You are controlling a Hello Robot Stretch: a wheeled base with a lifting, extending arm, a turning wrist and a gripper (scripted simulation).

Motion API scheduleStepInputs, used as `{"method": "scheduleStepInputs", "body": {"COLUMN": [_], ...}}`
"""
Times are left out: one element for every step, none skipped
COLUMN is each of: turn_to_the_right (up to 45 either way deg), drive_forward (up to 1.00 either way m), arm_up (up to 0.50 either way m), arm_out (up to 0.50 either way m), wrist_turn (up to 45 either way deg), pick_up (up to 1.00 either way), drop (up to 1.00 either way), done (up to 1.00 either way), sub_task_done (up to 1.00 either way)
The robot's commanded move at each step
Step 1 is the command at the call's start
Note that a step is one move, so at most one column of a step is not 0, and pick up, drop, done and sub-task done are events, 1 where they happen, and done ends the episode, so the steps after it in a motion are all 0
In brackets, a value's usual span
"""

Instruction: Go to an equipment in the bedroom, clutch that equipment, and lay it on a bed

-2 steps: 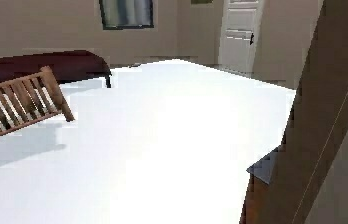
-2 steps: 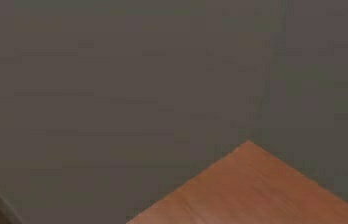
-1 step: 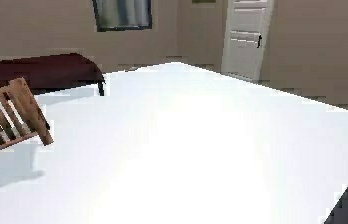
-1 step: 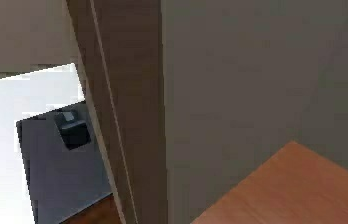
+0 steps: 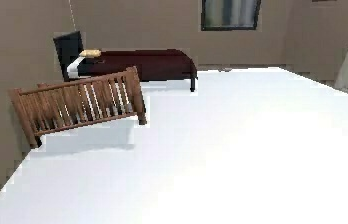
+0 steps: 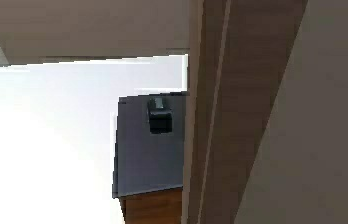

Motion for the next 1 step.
{"method": "scheduleStepInputs", "body": {"turn_to_the_right": [0.0], "drive_forward": [0.75], "arm_up": [0.00], "arm_out": [0.00], "wrist_turn": [0.0], "pick_up": [0.00], "drop": [0.00], "done": [0.00], "sub_task_done": [0.00]}}
